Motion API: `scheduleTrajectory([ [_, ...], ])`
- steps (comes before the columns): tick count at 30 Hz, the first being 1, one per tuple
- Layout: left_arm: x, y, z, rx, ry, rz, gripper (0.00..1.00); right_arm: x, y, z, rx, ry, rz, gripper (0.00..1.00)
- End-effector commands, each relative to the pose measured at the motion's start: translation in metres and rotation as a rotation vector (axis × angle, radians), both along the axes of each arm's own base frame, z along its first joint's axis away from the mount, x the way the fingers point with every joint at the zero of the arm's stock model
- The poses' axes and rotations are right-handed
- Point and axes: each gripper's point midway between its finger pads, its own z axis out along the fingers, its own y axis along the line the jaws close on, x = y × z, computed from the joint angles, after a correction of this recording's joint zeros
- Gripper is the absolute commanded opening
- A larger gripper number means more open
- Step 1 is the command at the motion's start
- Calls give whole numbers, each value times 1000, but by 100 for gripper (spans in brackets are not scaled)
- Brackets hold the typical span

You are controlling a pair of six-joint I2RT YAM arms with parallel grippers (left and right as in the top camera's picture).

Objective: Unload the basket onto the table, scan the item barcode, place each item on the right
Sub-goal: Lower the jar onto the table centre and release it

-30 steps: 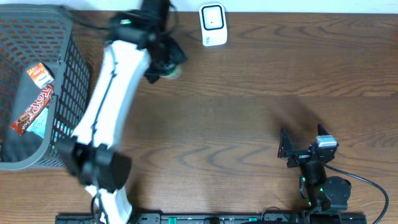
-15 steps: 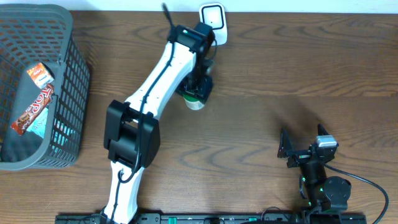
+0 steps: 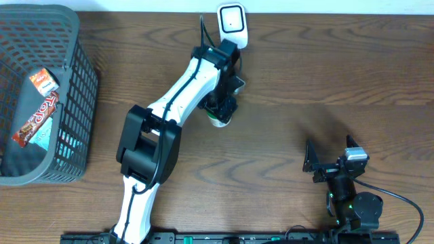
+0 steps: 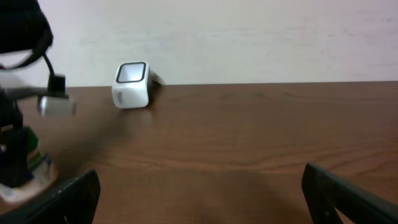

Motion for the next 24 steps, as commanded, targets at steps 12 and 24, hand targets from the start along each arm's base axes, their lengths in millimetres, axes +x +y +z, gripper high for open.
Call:
scheduleTrajectory([
  [12, -6, 31, 32, 197, -2, 62, 98, -1, 4, 0, 10, 2, 20, 99],
  [24, -22, 36, 222, 32, -307, 244, 98, -1, 4, 0, 10, 2, 20, 99],
])
